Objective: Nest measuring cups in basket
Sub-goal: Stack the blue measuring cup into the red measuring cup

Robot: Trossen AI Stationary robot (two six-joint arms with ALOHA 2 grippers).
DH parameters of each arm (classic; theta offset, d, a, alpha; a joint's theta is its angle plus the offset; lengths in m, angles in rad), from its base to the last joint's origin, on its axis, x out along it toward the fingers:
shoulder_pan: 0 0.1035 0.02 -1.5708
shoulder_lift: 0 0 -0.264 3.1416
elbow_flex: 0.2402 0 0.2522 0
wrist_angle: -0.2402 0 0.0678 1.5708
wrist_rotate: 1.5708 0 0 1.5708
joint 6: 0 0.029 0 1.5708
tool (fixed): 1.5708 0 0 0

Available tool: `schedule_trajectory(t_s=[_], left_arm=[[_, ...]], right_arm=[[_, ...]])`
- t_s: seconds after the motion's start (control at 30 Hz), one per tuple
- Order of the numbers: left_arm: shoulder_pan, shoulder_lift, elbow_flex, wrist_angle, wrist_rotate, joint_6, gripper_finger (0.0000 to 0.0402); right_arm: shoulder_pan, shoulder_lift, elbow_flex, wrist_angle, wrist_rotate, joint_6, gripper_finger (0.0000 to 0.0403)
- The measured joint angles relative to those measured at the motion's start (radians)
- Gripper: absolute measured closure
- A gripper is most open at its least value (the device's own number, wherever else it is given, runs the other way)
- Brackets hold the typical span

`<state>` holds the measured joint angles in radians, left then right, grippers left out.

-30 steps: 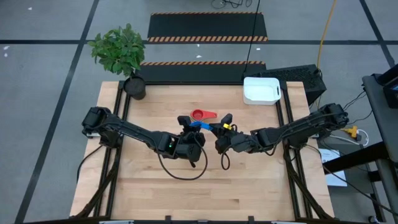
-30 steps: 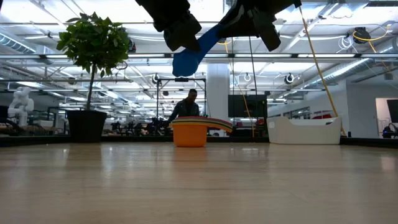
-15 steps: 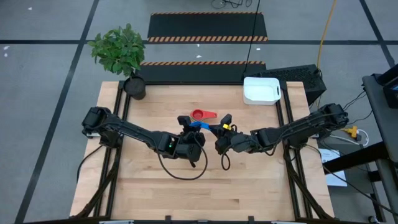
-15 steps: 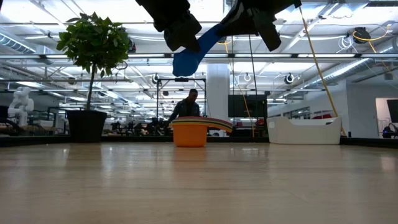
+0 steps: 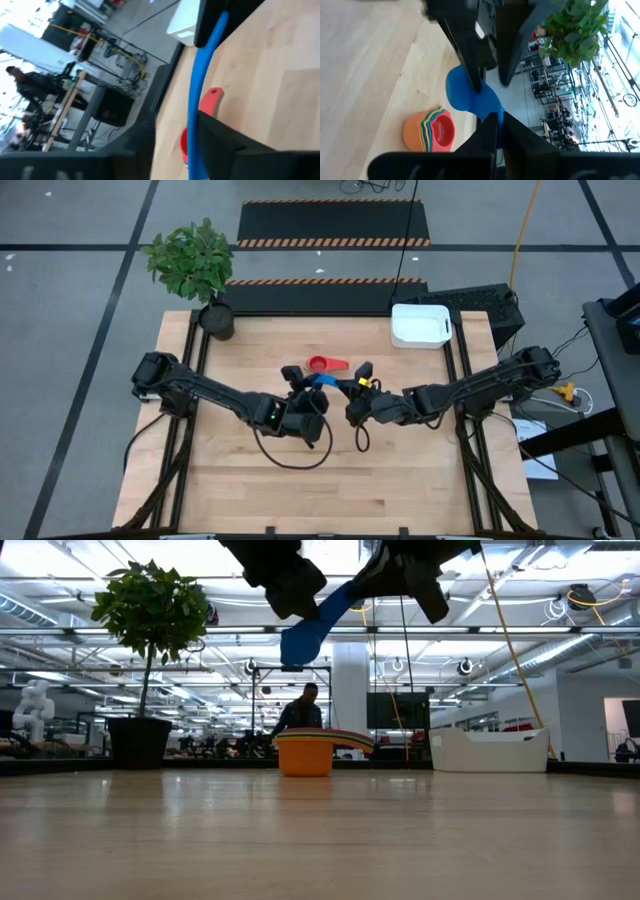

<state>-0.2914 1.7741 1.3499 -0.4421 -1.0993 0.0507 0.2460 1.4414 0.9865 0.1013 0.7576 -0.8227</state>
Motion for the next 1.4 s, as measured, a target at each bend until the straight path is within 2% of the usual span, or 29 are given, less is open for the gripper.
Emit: schedule_trajectory(t_s=[0.1,0.23,0.43,0.6,0.73,1.07,1.2,1.4], left_arm=[[-0.011,-0.006,0.0,-0.021,-0.05,-0.033,0.0229],[-0.014,-0.018,0.001,-0.084,-0.059,-0.092,0.0207],[-0.017,-0.061,0.001,-0.271,-0.049,-0.282,0.0215],[-0.02,-0.087,0.001,-0.425,-0.046,-0.445,0.0233],[-0.02,-0.087,0.0,-0.489,-0.042,-0.51,0.0244],[-0.042,-0.087,0.0,-0.5,0.001,-0.558,0.025],[-0.06,-0.087,0.0,-0.498,0.0,-0.563,0.025],[-0.071,-0.087,0.0,-0.49,-0.001,-0.578,0.025]], right_arm=[[-0.019,0.0,-0.014,-0.001,0.0,0.0,0.0402],[-0.055,-0.005,-0.045,-0.003,-0.002,-0.01,0.0402],[-0.122,-0.019,-0.093,-0.001,-0.078,-0.016,0.0402],[-0.189,-0.028,-0.145,0.092,-0.167,-0.011,0.0403],[-0.244,-0.028,-0.208,0.244,-0.308,-0.026,0.0403],[-0.411,-0.028,-0.436,0.717,-0.835,-0.15,0.0403],[-0.475,-0.028,-0.49,0.834,-0.865,-0.166,0.0403],[-0.528,-0.011,-0.494,0.876,-0.949,-0.179,0.0403]])
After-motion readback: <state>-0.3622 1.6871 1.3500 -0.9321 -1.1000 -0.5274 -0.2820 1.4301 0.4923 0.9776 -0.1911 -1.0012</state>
